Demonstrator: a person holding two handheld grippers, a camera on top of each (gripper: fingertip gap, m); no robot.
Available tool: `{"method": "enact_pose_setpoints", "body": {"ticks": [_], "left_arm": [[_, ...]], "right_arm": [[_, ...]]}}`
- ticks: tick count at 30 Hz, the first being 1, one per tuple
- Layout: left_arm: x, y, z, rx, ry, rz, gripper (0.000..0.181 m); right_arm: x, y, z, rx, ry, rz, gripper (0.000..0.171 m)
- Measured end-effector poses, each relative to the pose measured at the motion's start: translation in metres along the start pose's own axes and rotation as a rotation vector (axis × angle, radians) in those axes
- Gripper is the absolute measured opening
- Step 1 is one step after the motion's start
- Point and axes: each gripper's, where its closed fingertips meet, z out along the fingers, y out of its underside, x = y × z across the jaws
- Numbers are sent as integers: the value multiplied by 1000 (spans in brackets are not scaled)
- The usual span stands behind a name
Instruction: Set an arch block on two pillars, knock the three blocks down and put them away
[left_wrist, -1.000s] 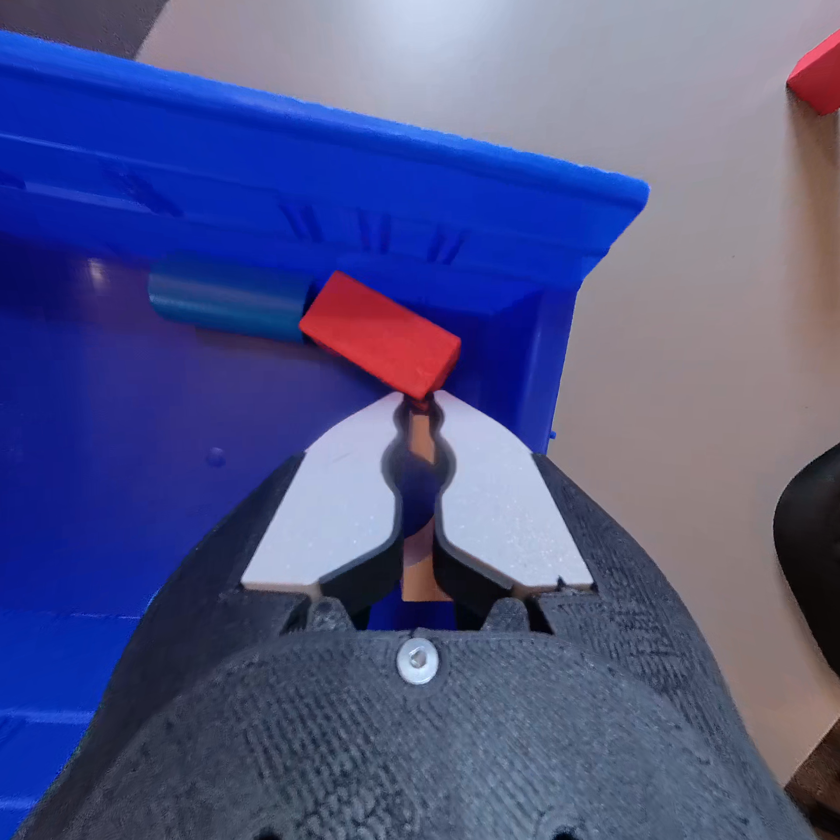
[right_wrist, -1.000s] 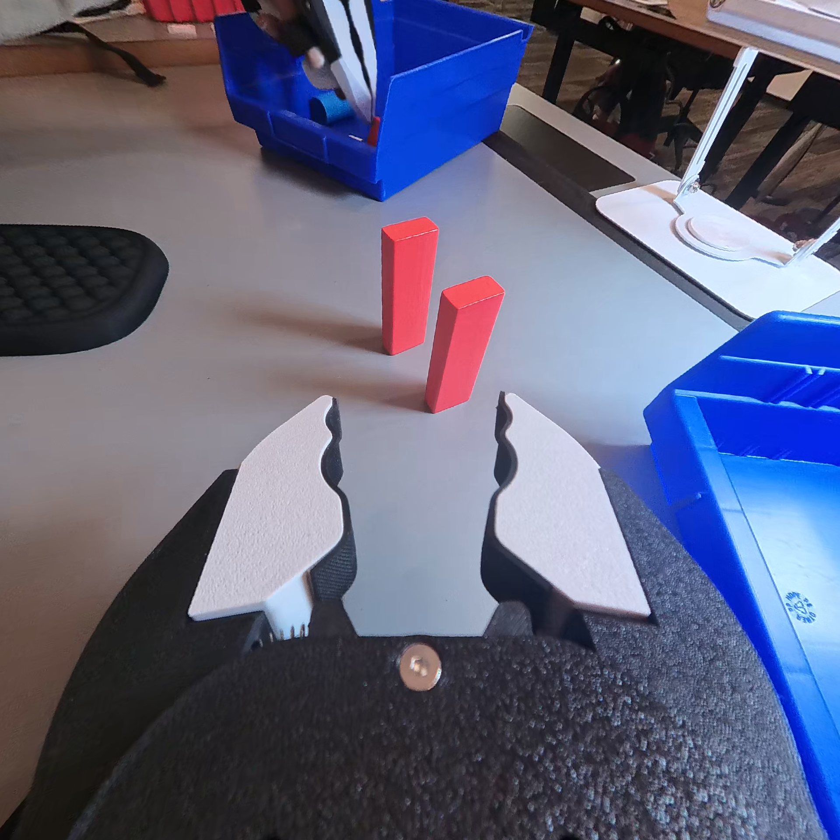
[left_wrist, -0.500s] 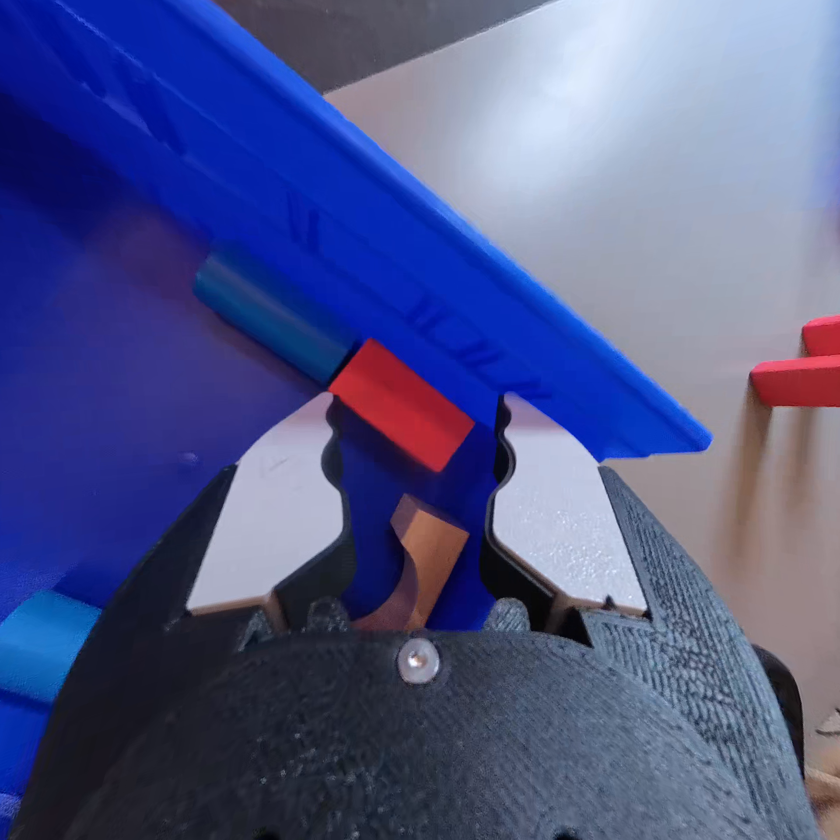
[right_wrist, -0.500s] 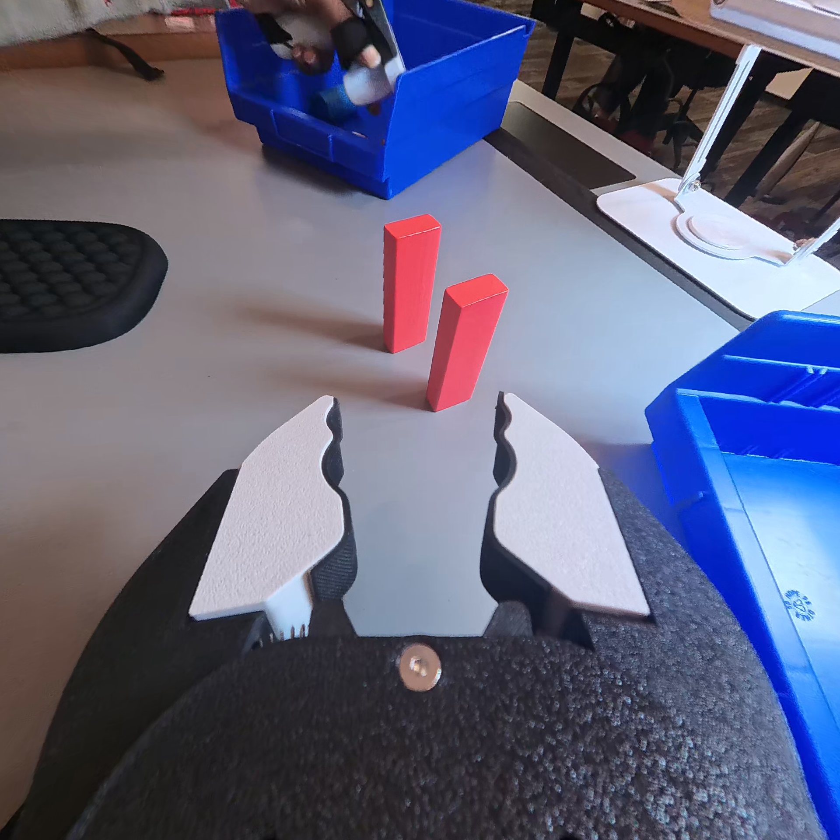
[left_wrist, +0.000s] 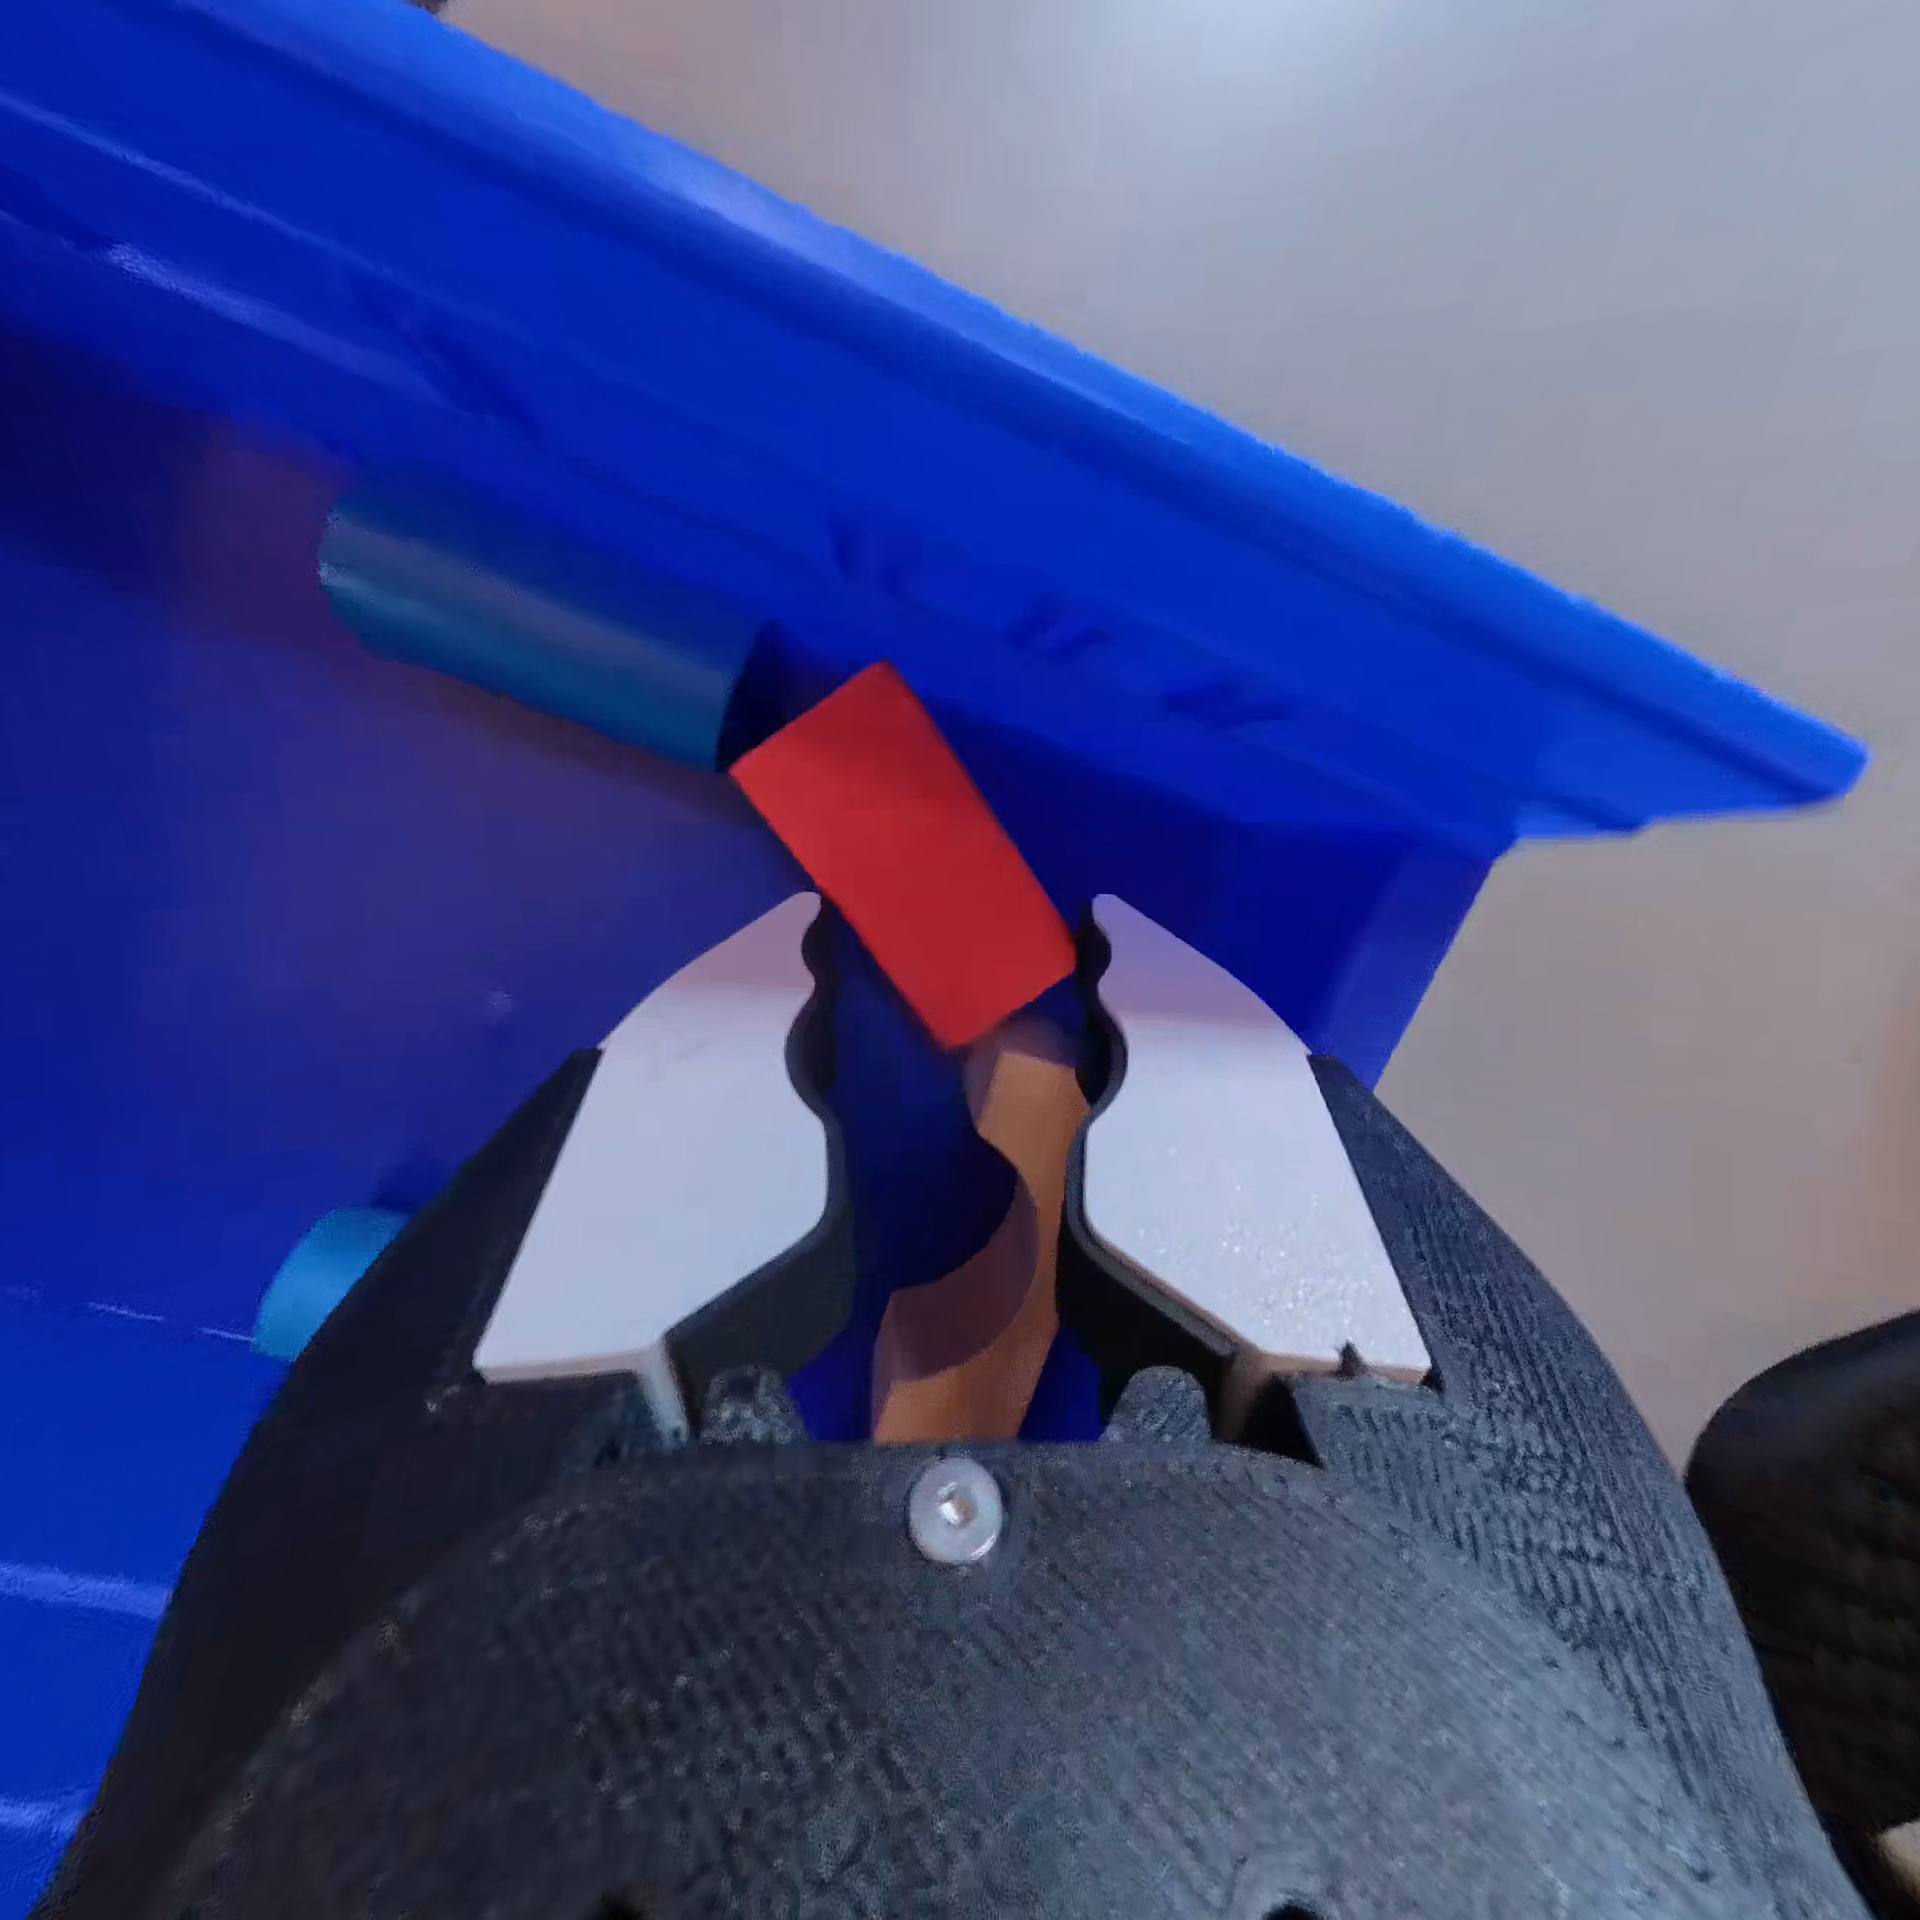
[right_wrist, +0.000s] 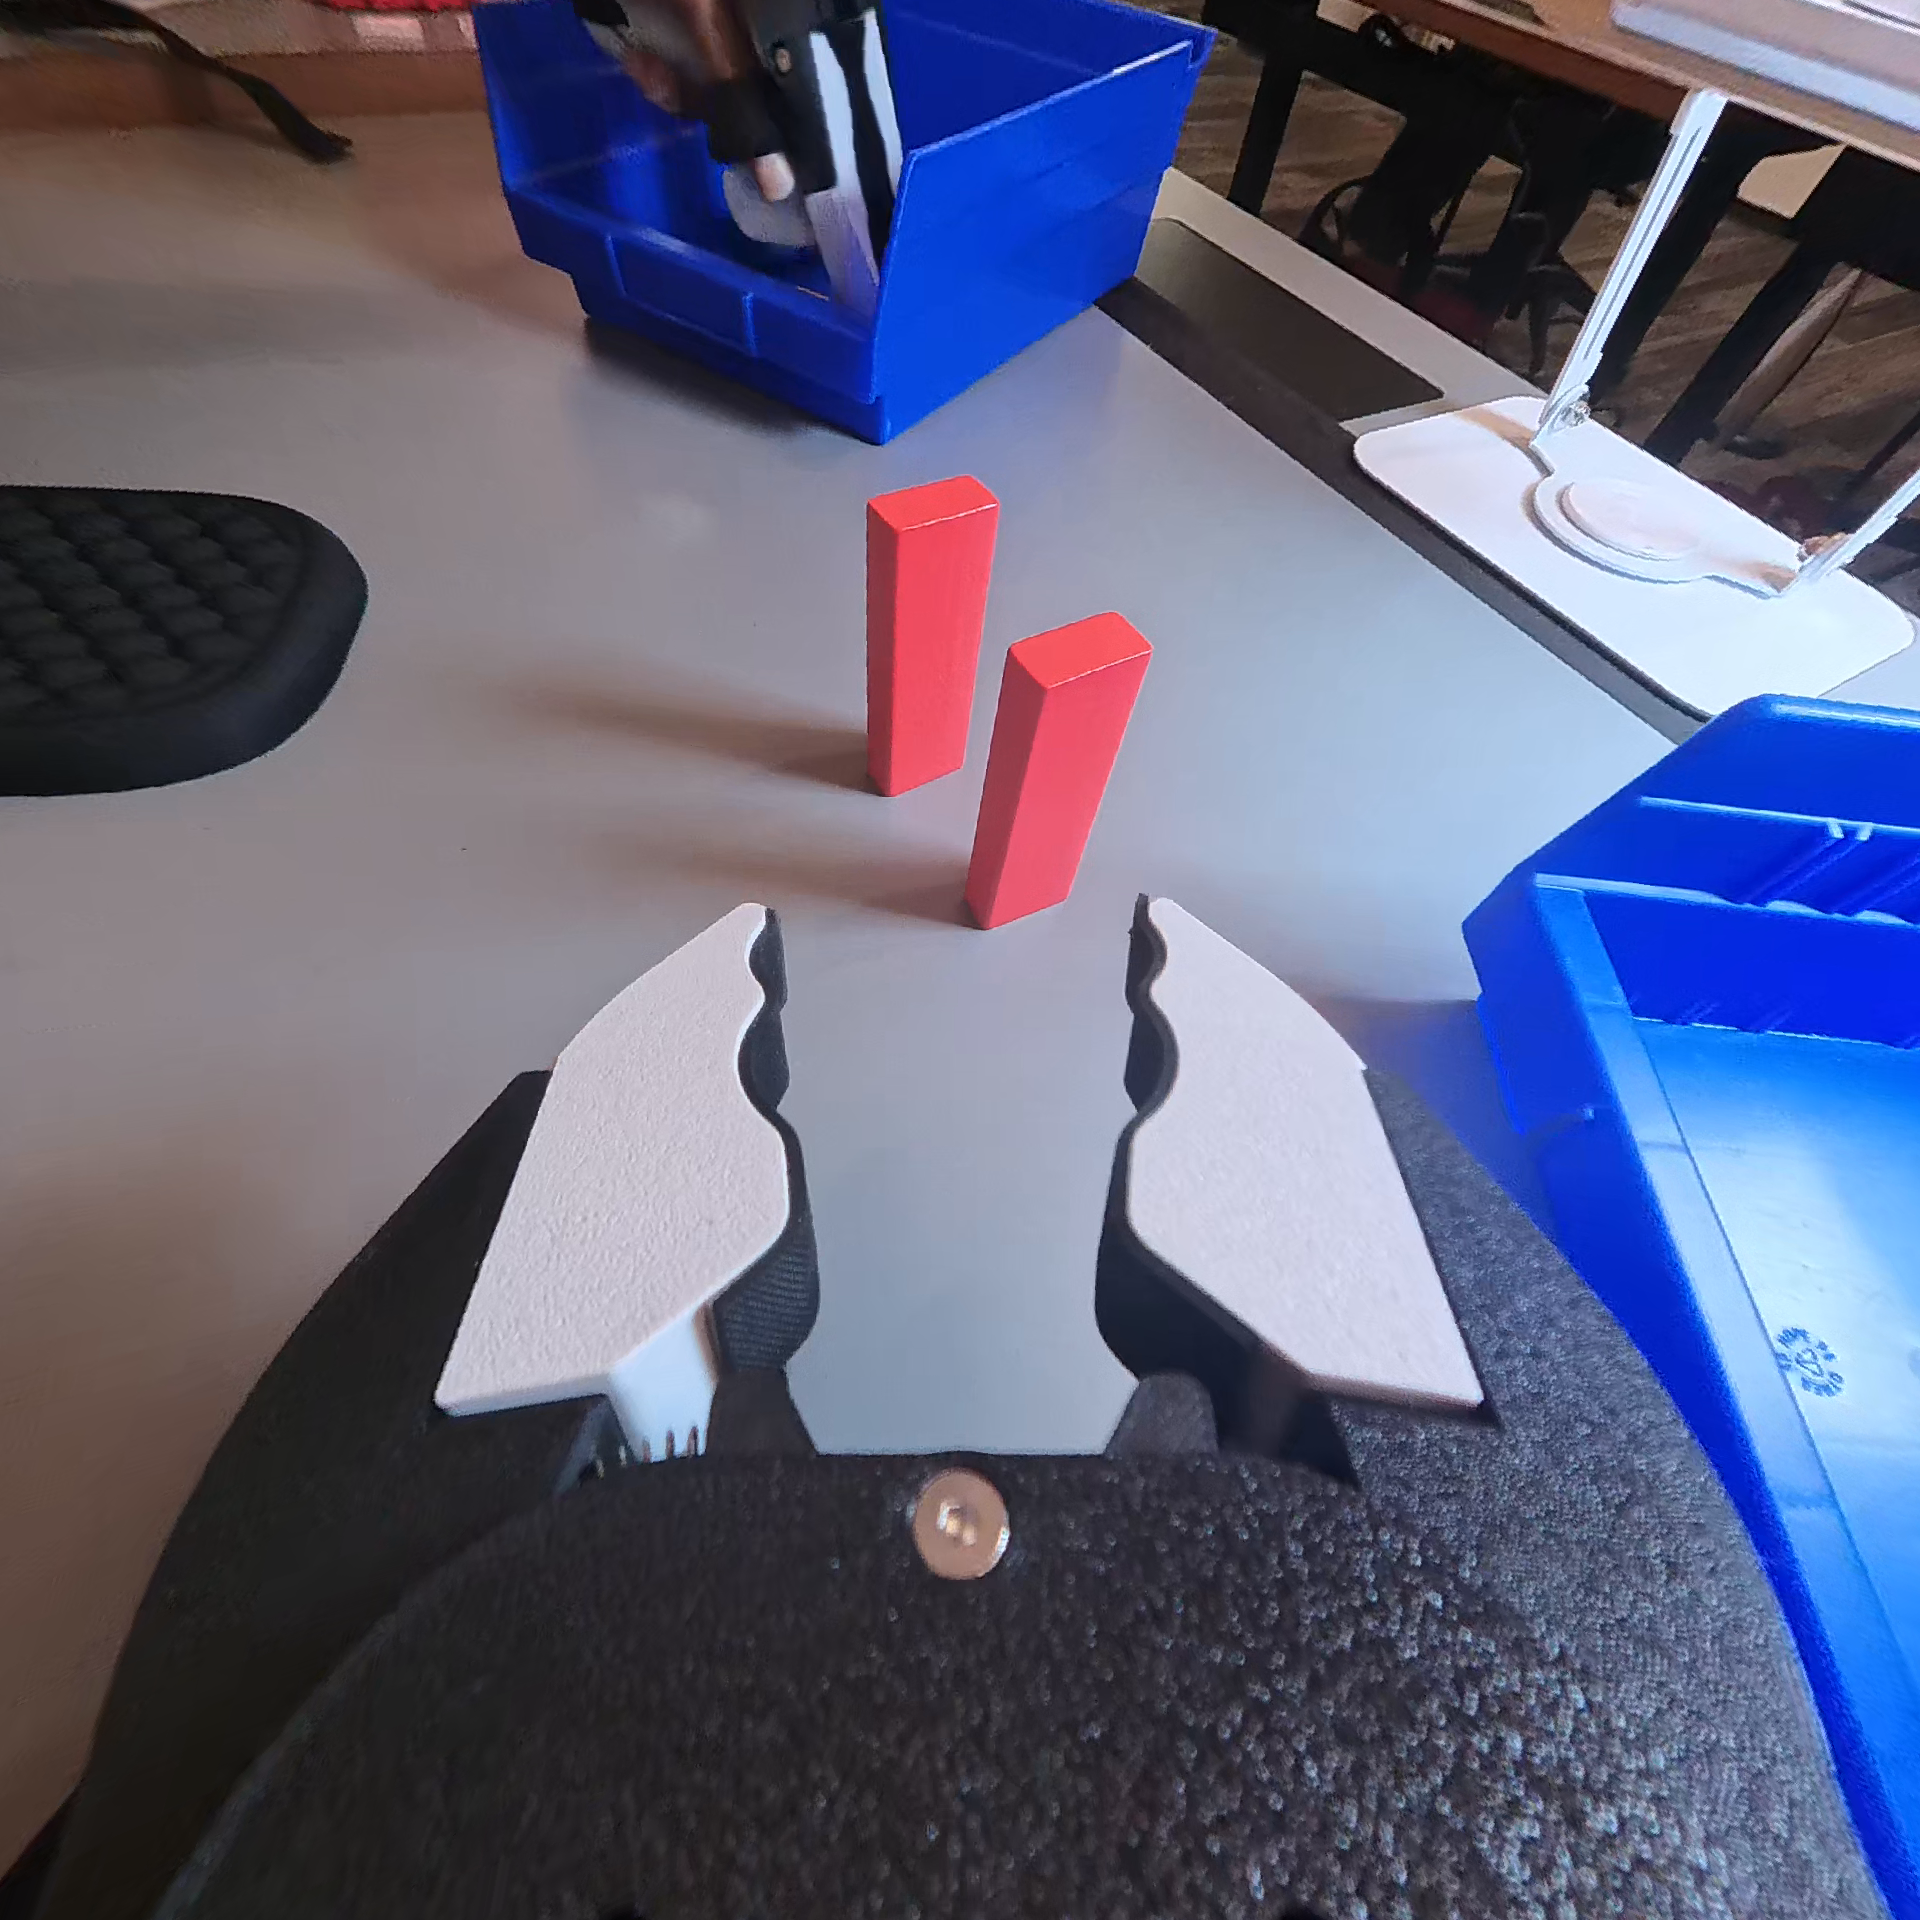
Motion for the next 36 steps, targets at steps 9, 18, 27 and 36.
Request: {"method": "enact_pose_setpoints", "body": {"ticks": [9,18,27,36], "left_arm": [[-16,21,-13,-66,-79,133,37],[-19,26,-39,-16,-48,103,38],[-17,8,-14,50,-62,66,44],[-14,4,-29,-153,-104,223,36]], "right_arm": [[-2,3,3,-15,-13,0,63],[-3,5,4,-21,-20,6,63],[-6,8,7,-34,-30,6,62],[-3,8,4,-29,-24,11,62]]}}
